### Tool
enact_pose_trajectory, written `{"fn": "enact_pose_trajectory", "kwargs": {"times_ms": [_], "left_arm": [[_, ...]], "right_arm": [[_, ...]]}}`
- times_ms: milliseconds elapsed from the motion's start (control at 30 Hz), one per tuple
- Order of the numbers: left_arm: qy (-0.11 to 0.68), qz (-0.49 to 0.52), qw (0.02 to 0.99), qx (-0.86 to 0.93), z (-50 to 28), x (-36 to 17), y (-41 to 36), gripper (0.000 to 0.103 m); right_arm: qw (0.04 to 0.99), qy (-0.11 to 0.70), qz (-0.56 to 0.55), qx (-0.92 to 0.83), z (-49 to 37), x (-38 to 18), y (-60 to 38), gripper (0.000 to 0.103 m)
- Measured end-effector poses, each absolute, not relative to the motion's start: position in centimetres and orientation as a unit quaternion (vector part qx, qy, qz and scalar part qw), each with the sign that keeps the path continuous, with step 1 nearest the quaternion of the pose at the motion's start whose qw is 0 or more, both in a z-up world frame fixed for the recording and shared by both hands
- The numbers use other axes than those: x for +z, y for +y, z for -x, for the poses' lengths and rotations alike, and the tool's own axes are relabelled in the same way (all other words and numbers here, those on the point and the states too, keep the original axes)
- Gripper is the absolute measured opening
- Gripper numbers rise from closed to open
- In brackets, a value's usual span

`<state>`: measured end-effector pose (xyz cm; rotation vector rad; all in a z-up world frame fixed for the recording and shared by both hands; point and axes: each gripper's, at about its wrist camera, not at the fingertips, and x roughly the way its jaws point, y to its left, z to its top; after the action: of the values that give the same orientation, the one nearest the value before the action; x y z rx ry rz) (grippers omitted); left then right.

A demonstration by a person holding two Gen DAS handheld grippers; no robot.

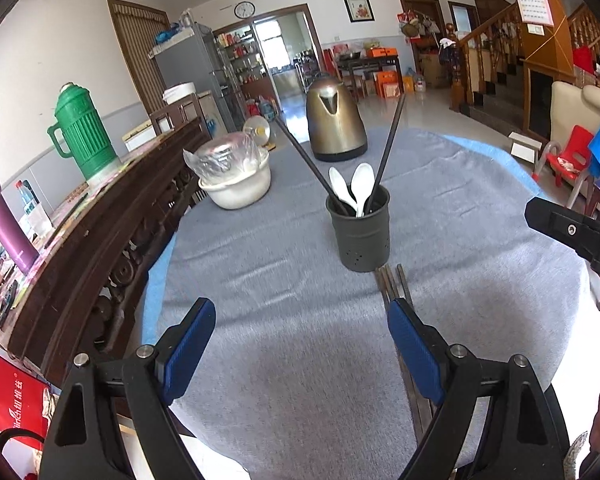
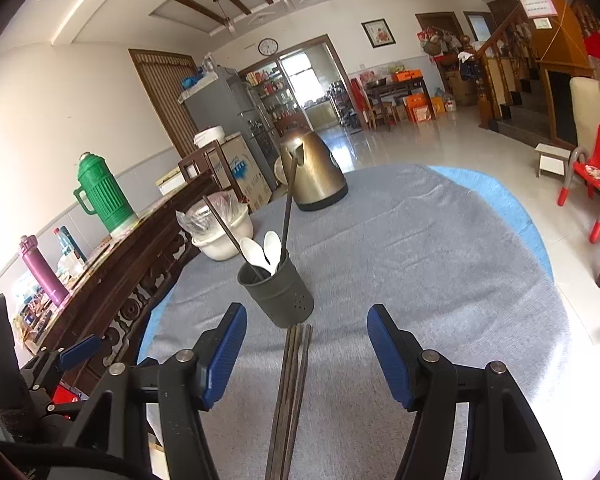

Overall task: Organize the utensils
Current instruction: 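Open both tools and withdraw them from the cup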

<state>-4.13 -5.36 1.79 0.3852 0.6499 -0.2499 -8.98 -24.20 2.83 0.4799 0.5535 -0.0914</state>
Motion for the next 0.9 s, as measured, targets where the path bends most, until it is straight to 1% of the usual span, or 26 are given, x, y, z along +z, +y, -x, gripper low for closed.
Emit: {"fn": "enact_pose_trajectory", "kwargs": {"times_ms": [500, 900], "left_arm": [[0.336, -0.193, 0.915, -0.114, 2.2, 0.0, -5.9, 0.088], [0.346, -0.195, 0.911, -0.112, 1.3, -0.8, -6.0, 0.088]], "right_arm": [[0.919, 0.301, -0.252, -0.038, 6.6, -0.4, -24.7, 0.067], [0.913, 0.316, -0.255, -0.031, 5.7, -1.7, -24.6, 0.067]]}}
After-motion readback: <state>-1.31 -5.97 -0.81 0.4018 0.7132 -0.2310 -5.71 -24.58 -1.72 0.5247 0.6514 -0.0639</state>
